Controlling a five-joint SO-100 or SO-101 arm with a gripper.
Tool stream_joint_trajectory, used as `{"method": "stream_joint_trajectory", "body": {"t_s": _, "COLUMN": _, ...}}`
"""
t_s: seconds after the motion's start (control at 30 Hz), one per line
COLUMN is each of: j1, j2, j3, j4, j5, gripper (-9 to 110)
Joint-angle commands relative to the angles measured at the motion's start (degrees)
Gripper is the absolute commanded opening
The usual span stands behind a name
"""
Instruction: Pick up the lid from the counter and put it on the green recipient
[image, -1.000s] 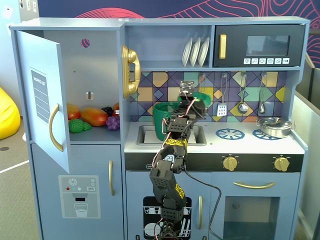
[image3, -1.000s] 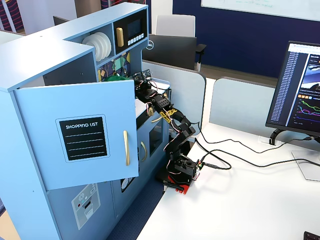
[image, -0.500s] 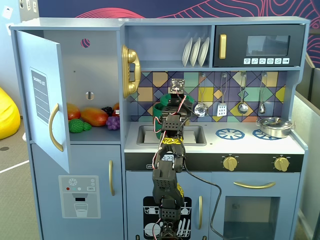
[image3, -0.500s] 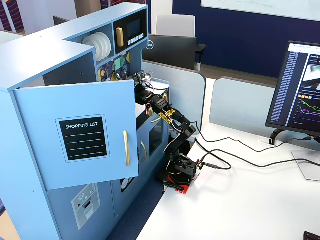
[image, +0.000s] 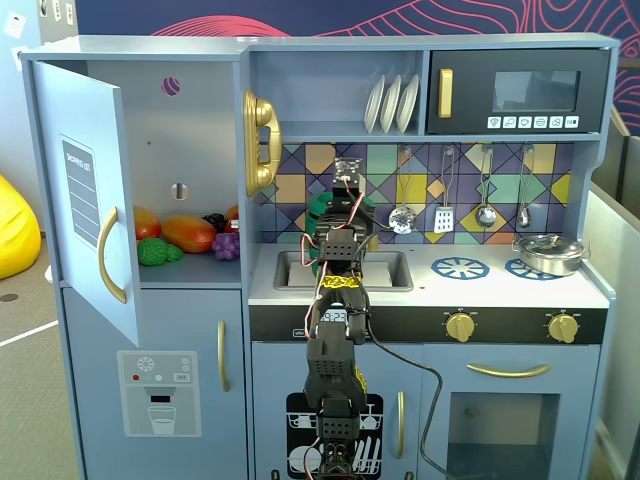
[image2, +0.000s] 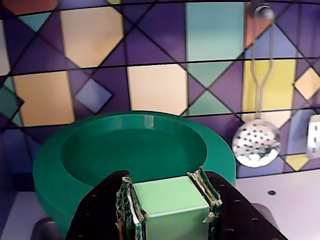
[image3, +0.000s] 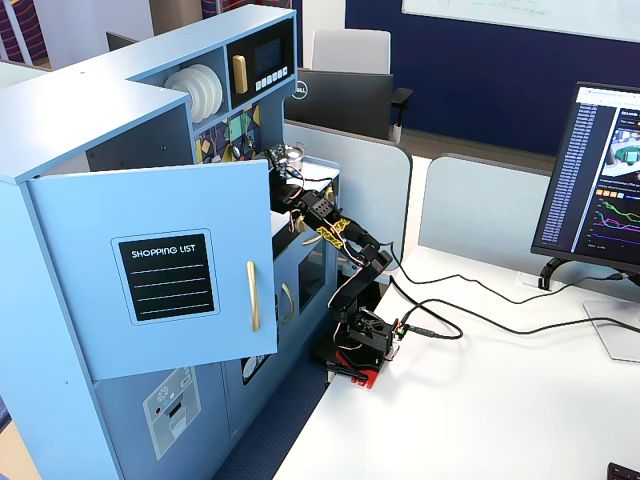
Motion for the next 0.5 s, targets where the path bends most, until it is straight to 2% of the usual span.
{"method": "stream_joint_trajectory", "body": {"t_s": 0.0, "j1": -0.7, "j2": 1.23, "j3": -3.6, "j4": -0.09, "j5": -1.23, "gripper": 0}}
{"method": "stream_joint_trajectory", "body": {"t_s": 0.47, "j1": -1.05, "j2": -2.02, "j3": -3.69, "j4": -1.41, "j5": -3.87, "gripper": 0}}
